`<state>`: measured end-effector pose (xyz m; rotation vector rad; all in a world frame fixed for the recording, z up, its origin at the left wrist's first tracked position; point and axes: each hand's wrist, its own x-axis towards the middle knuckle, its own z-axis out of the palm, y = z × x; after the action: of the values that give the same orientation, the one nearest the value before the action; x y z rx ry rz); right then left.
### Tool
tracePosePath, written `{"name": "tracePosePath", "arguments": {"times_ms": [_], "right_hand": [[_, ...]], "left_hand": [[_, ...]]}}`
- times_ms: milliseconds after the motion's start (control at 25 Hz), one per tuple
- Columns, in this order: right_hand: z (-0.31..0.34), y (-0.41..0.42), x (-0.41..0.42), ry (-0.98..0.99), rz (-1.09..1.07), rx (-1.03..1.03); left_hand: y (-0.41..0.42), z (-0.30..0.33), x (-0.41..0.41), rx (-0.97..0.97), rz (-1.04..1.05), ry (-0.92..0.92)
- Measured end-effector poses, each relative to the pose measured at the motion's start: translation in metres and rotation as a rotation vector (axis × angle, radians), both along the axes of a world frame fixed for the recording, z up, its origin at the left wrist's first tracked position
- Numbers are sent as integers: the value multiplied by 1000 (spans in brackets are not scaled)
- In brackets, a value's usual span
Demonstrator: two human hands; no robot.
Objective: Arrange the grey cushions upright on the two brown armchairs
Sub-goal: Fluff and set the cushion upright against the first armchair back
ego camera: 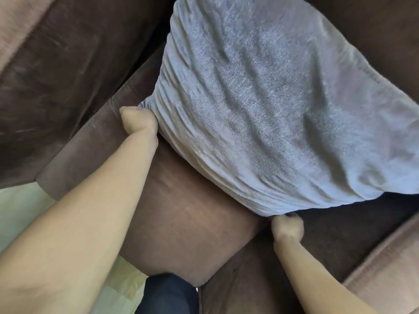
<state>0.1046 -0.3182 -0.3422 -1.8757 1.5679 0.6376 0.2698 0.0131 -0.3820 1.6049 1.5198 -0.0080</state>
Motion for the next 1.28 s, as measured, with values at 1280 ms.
{"name": "tracePosePath", "arguments": {"times_ms": [1280], "right_hand": [[169,-81,98,-1047,-71,-121]], "left_hand": [[-52,210,161,-28,-715,-448]]}}
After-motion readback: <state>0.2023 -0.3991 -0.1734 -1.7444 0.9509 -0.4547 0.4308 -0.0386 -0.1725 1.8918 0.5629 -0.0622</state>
